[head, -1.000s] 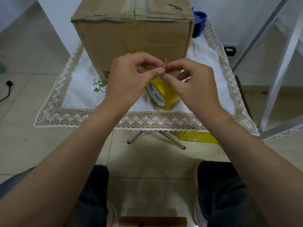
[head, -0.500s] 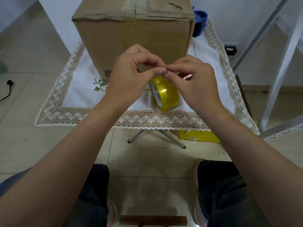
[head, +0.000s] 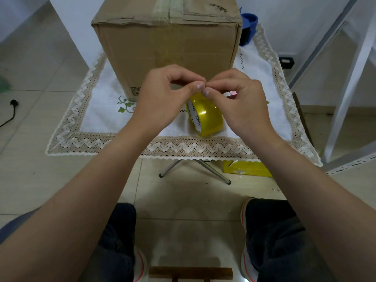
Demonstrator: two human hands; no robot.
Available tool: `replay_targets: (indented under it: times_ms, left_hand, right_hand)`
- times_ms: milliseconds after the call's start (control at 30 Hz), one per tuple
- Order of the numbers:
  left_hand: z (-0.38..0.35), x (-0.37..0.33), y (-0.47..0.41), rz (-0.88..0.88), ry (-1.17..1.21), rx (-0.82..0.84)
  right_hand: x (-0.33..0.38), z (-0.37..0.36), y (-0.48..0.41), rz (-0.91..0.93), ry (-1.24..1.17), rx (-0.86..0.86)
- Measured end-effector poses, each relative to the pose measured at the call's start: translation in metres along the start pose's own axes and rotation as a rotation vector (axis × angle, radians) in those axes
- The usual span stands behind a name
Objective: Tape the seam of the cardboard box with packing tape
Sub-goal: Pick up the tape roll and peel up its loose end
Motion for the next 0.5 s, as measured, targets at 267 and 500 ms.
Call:
replay_targets:
  times_ms: [267,500]
  left_hand:
    - [-0.0003,-0.0022,0.0011,0.010,-0.022,-0.002]
    - [-0.0010,-0.0042,0.0008,-0.010,-0.030,0.003]
  right_hand:
    - [-0.0066,-0.0029,-0.0013,-0.044,0.042,0.035]
    - [-0.0050,0.0014,-0.0016,-0.038,0.095,0.020]
Point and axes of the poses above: each hand's wrist, its own y-axis away from the middle knuckle, its own z-axis out of the back of the hand, x = y × z, the point moved 7 cm from there along -y, towards the middle knuckle, and after that the axes turned 4 degrees about -y, right-handed, at the moved point
